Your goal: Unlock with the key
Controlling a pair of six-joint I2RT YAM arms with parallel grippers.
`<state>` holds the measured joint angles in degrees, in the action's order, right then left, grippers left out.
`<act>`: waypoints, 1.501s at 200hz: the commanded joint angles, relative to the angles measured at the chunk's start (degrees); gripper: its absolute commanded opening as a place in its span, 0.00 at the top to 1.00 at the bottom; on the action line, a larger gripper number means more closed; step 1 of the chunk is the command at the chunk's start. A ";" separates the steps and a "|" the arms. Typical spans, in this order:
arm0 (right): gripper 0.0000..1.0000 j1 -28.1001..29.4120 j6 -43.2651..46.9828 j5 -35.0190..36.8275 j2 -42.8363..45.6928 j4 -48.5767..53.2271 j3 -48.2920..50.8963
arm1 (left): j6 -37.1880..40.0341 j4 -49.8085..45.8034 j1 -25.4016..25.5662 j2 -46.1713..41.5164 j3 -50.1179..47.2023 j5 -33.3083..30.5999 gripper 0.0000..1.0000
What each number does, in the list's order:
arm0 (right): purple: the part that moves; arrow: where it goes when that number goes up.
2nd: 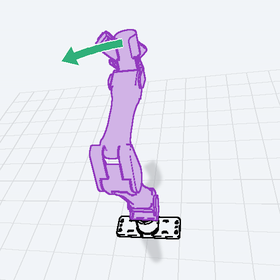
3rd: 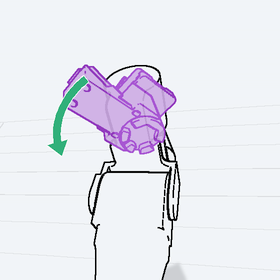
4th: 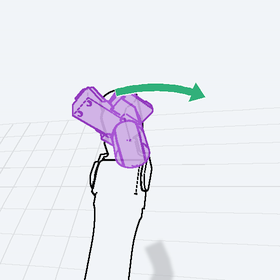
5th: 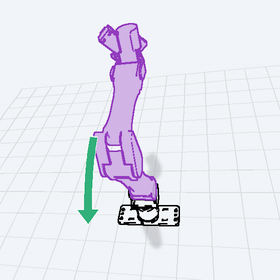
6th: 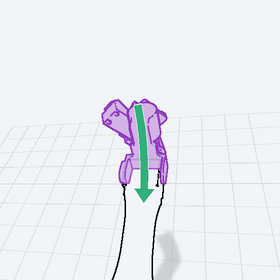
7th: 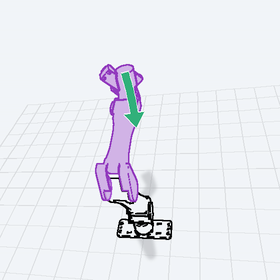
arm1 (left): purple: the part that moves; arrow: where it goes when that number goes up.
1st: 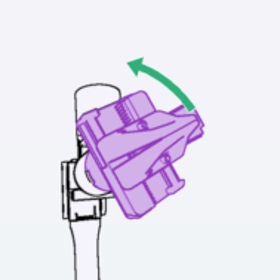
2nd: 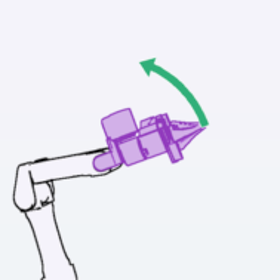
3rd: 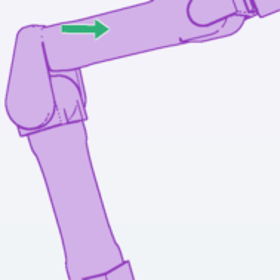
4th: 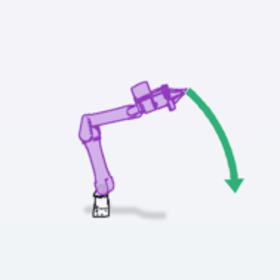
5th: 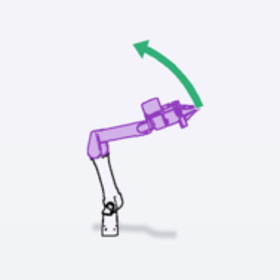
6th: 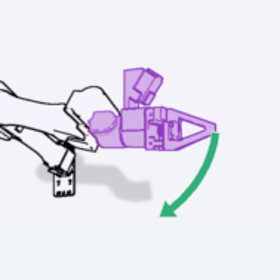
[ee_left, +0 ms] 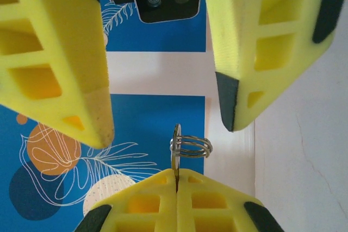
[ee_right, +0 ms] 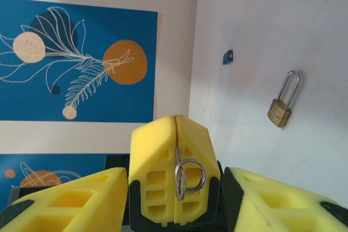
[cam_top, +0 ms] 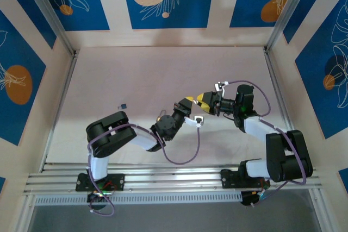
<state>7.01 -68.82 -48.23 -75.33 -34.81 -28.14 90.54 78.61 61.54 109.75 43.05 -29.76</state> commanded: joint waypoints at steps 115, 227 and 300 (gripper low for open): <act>0.61 -0.13 2.63 5.51 4.60 7.12 -0.31 | -0.54 2.05 0.69 1.24 1.97 -1.12 1.00; 0.64 -0.18 2.19 7.52 5.58 8.15 0.19 | -0.80 2.07 0.64 1.47 2.05 -1.25 1.00; 0.70 1.26 0.54 11.92 8.16 12.04 0.76 | -1.00 2.07 0.69 1.43 1.95 -1.34 1.00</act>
<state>7.42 -67.61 -38.54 -69.06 -25.50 -28.10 90.41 78.63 61.54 110.24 43.88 -30.15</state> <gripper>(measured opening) 0.301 0.046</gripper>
